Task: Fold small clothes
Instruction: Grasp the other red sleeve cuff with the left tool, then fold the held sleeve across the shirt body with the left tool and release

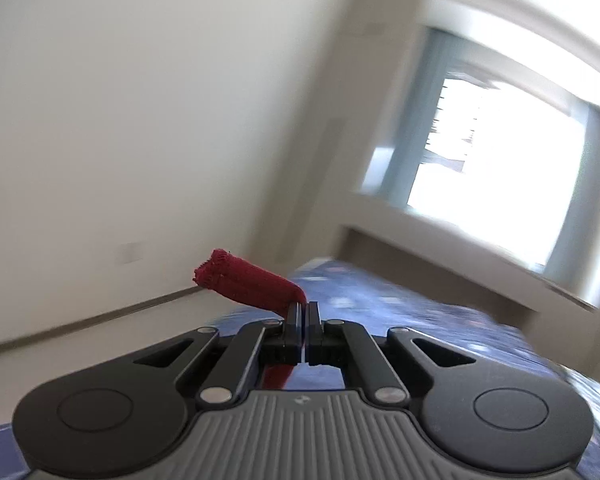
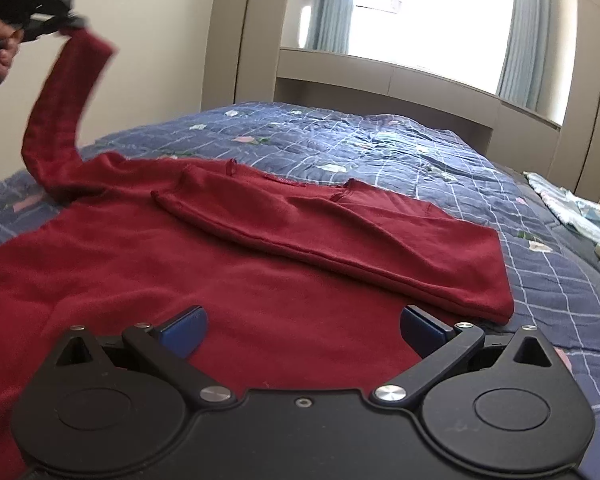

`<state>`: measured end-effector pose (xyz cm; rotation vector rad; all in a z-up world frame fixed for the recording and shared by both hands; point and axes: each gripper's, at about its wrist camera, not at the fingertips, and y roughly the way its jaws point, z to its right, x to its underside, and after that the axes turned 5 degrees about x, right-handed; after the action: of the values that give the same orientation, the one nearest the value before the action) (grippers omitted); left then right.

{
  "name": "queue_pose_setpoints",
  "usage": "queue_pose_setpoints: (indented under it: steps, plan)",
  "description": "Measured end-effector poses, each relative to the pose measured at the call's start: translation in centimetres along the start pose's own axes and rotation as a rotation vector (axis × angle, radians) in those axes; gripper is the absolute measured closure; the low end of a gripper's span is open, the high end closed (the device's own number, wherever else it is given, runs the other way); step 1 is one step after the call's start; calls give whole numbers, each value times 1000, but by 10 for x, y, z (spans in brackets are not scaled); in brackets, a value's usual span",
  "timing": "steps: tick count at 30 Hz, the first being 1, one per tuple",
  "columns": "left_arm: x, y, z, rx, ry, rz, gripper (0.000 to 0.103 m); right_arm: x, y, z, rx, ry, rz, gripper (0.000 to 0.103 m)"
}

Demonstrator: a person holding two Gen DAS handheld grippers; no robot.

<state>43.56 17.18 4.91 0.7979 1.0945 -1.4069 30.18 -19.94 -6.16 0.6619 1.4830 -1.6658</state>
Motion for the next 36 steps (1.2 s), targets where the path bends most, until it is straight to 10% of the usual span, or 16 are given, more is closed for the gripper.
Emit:
queue_pose_setpoints:
  steps: [9,23,28,36]
  plan:
    - [58,8,143,378,278,-100,103,2,-14,46,89,29,3,0]
    - [212,-6,199,564,529,-438,101,30,-15,84,162,67,-28,0]
    - [197,-17,194,584,491,-450,40,26,-11,81,160,63,-25,1]
    - [149,-10,148,465,348,-428,9,3,-10,77,44,82,50,1]
